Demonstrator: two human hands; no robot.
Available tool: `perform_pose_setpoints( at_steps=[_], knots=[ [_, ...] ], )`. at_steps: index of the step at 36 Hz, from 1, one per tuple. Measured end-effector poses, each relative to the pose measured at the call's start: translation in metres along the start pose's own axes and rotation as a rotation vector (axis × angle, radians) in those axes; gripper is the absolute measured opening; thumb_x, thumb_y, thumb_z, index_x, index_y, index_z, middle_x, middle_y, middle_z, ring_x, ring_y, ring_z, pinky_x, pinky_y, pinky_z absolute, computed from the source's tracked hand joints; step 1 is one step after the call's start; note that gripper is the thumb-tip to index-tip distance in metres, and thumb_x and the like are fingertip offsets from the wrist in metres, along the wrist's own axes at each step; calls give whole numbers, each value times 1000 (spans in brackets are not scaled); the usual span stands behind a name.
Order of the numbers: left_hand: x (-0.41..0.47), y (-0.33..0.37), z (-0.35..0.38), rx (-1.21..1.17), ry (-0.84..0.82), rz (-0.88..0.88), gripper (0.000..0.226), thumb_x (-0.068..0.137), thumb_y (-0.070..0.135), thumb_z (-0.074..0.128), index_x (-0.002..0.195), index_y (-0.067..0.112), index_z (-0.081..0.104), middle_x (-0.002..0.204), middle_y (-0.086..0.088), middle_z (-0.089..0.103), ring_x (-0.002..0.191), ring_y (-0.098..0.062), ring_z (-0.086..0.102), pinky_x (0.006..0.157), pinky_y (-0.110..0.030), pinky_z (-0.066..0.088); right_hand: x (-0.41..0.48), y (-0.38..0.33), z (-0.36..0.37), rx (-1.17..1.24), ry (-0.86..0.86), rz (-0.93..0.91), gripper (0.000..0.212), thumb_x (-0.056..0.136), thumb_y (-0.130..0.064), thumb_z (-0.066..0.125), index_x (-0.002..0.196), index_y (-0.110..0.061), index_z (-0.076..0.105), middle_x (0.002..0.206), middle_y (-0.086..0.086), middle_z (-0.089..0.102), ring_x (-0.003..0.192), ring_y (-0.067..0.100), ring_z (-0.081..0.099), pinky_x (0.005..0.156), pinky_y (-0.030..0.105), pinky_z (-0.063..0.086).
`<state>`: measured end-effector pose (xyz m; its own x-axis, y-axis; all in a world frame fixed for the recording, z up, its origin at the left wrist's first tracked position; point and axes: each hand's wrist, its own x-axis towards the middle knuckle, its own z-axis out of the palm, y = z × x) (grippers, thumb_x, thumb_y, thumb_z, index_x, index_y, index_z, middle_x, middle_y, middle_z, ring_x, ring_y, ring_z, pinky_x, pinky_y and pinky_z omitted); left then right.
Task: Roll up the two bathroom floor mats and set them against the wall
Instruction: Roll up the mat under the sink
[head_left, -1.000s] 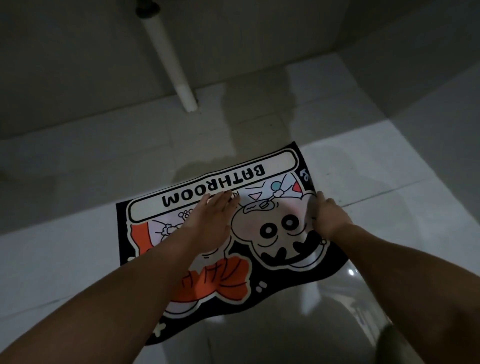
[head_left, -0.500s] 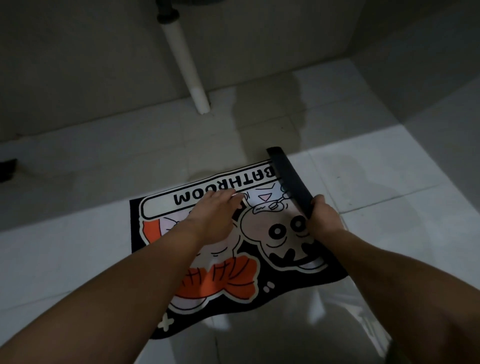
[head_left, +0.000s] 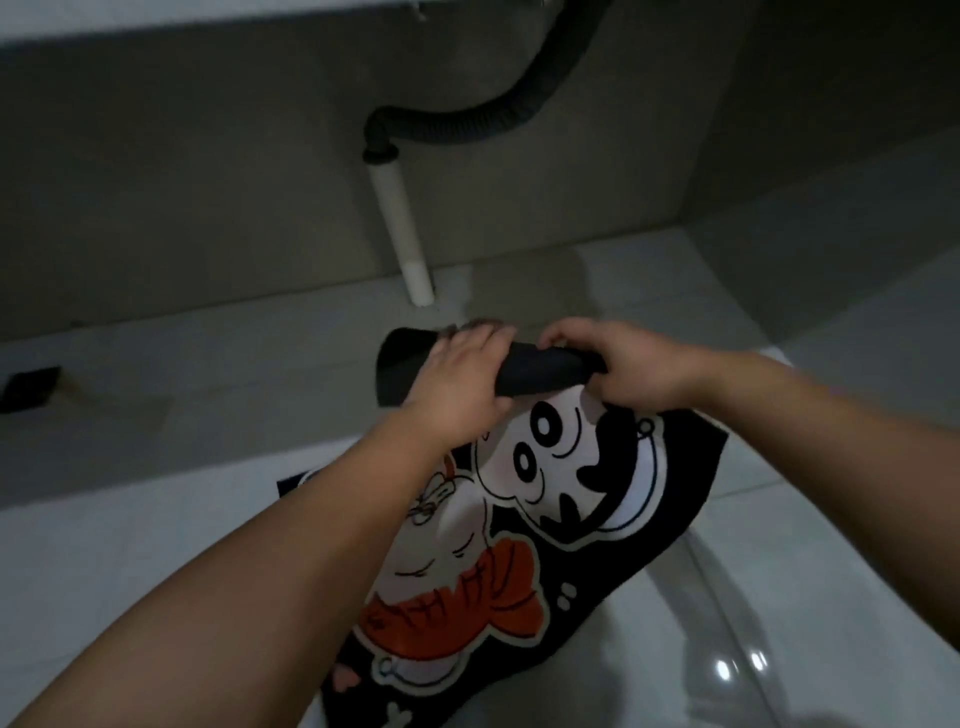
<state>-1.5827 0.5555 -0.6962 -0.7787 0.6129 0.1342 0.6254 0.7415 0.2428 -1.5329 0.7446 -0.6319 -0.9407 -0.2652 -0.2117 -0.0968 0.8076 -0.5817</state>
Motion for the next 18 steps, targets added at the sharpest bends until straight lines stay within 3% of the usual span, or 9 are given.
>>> perform_pose_setpoints(
  at_steps=[2, 4, 5, 10, 14, 18],
  knots=[
    [-1, -1, -27, -40, 41, -23, 45, 81, 23, 61, 124, 19, 51, 119, -6, 60, 110, -25, 54, 88, -34, 40, -1, -20, -22, -61, -35, -29, 56, 77, 9, 53, 122, -23, 50, 106, 2, 63, 98, 20, 59, 77, 22, 47],
    [-2, 1, -46, 4, 17, -37, 23, 84, 24, 60, 107, 20, 56, 99, -6, 64, 92, -26, 60, 65, -31, 38, 0, -32, -33, -187, -76, -10, 59, 80, 3, 56, 130, -26, 43, 112, 4, 59, 100, 23, 58, 82, 31, 48],
    [-1, 2, -56, 51, -5, -33, 19, 86, 27, 59, 103, 20, 56, 95, -6, 64, 88, -26, 60, 62, -30, 35, 0, -38, -38, -264, -96, -7, 60, 80, -1, 57, 133, -26, 41, 114, 4, 58, 102, 23, 57, 84, 33, 48],
    [-3, 14, -100, 41, -87, -42, 18, 85, 40, 64, 91, 24, 58, 79, -1, 57, 76, -21, 54, 58, -29, 31, -8, -56, -55, -458, -140, -49, 43, 74, -11, 57, 111, -33, 53, 95, -2, 62, 84, 19, 60, 72, 36, 52],
    [-17, 18, -100, 65, -128, -50, 35, 78, 56, 67, 91, 25, 60, 71, 2, 53, 71, -19, 53, 55, -29, 32, -15, -49, -49, -465, -165, -110, 28, 76, -10, 55, 91, -33, 52, 80, -6, 56, 76, 17, 56, 67, 36, 50],
    [-31, 18, -85, 80, -183, -49, 43, 79, 65, 57, 91, 24, 51, 66, 5, 48, 65, -19, 51, 52, -30, 33, -13, -34, -38, -599, -106, -167, 24, 84, -13, 50, 102, -29, 52, 72, -8, 45, 63, 8, 43, 51, 25, 34]
  ],
)
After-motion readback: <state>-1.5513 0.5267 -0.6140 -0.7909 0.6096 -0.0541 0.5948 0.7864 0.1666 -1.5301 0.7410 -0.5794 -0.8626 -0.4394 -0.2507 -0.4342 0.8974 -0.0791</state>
